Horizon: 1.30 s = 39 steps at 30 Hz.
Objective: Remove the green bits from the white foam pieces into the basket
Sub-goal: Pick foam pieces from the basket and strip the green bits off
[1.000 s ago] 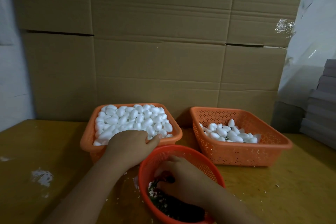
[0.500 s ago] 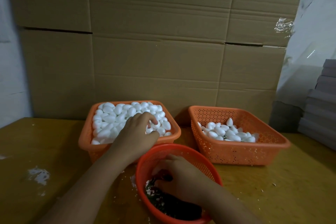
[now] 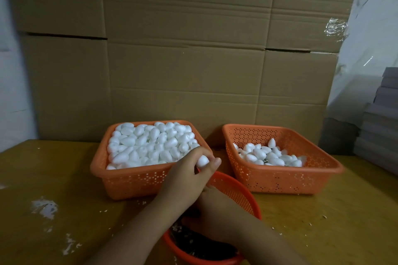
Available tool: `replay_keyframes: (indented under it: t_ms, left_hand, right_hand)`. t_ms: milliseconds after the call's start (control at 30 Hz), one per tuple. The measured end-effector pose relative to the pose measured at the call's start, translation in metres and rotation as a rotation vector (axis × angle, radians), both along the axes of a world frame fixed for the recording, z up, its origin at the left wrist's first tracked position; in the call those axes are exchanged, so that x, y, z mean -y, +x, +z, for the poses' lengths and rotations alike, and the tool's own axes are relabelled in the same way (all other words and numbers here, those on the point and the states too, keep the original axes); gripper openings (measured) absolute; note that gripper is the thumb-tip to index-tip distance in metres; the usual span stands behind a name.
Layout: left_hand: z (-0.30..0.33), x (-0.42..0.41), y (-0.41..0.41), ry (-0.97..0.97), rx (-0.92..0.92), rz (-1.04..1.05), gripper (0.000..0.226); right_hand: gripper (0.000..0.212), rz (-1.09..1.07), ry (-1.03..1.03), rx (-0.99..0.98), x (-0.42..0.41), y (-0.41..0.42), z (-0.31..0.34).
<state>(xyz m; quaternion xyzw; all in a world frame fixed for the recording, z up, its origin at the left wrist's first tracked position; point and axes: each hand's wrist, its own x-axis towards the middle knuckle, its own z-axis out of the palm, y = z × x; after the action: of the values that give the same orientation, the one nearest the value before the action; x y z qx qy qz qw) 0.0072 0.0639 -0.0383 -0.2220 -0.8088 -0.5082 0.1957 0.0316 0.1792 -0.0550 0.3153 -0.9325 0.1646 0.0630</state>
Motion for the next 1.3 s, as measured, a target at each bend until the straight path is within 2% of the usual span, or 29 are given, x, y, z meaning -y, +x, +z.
replay_keyframes:
  t_ms: [133,233,367,500,667,767,1000,1300]
  left_hand:
    - [0.001,-0.002,0.004,-0.029,-0.092,0.014,0.018]
    - [0.002,-0.003,0.004,-0.007,-0.056,-0.024,0.008]
    - [-0.001,-0.004,0.003,-0.058,-0.021,-0.048,0.019]
    - [-0.005,-0.002,0.001,-0.161,-0.065,0.0,0.03]
    - [-0.004,0.0,0.0,-0.077,-0.047,0.048,0.028]
    - [-0.001,-0.002,0.003,-0.069,-0.039,0.043,0.019]
    - [0.001,-0.002,0.007,-0.165,-0.121,0.071,0.029]
    - [-0.001,-0.003,0.006,-0.157,-0.115,0.123,0.038]
  right_hand:
    - [0.04,0.01,0.003,-0.037,0.001,0.0,0.0]
    - [0.04,0.01,0.011,-0.056,0.001,-0.002,-0.003]
    - [0.044,-0.016,0.007,-0.087,-0.001,-0.009,-0.014]
    - [0.049,-0.041,0.161,-0.015,0.004,-0.012,-0.025]
    - [0.038,0.031,-0.017,-0.09,-0.002,-0.007,-0.009]
    - [0.04,0.046,0.012,-0.11,0.0,-0.004,-0.006]
    - [0.038,0.028,-0.02,-0.116,-0.001,-0.002,-0.006]
    - [0.038,0.041,-0.045,-0.119,0.0,-0.004,-0.008]
